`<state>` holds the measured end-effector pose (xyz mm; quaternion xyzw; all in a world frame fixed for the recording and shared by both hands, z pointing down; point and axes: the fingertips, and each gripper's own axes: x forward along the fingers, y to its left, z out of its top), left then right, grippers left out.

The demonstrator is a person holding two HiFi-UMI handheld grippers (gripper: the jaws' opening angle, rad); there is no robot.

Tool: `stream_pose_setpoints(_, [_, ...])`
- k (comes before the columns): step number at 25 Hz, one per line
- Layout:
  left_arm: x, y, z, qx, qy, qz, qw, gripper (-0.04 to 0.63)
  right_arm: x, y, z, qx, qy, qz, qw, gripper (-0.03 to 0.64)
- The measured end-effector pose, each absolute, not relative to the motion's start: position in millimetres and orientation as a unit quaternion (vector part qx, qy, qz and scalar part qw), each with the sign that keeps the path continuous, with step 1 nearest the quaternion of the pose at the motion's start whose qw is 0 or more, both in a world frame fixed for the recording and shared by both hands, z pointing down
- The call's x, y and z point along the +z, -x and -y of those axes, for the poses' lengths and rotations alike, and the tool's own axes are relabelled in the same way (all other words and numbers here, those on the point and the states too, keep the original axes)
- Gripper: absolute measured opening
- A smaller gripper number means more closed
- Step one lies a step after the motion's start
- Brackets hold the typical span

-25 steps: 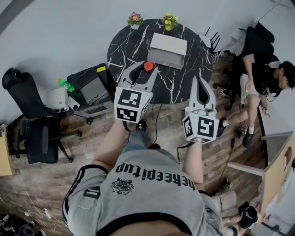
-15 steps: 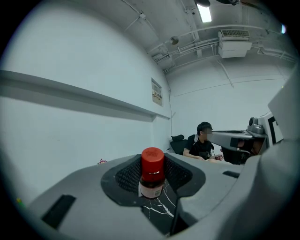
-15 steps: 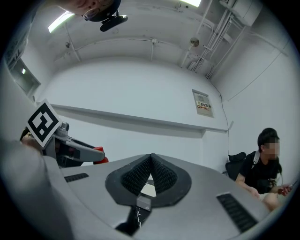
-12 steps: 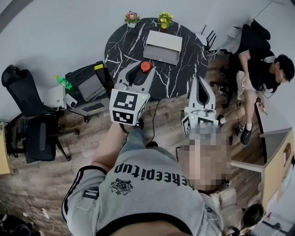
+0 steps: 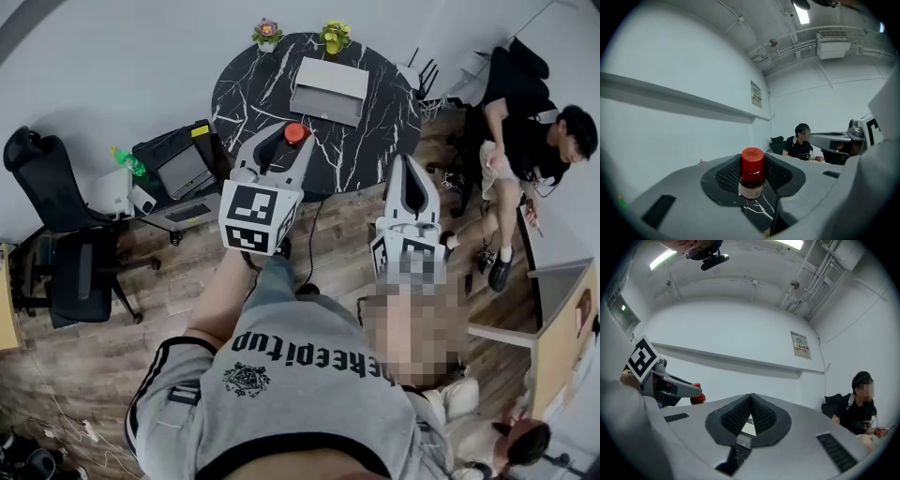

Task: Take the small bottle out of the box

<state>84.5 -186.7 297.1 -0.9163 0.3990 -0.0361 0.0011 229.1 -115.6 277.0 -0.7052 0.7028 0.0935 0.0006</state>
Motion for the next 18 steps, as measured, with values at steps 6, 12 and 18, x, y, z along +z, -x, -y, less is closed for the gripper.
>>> stream_pose_setpoints(6, [296.4,-84.7,183.0,-0.033,0.916,-0.400,0.000,0.146,278.3,-230.2,111.9,0.091,0.706,-0.702,0.002,0.000])
stream_pose_setpoints(12, [295.6,-85.3,183.5,-0.032,0.915,-0.402,0.000,0.146,279.4,-232.3,112.5,0.089,0.706,-0.702,0.003,0.000])
stream_pose_setpoints(18, [294.3,-88.8,188.3,-0.032,0.914,-0.403,0.000,0.146,279.3,-236.2,117.3,0.088,0.706,-0.703,0.004,-0.001])
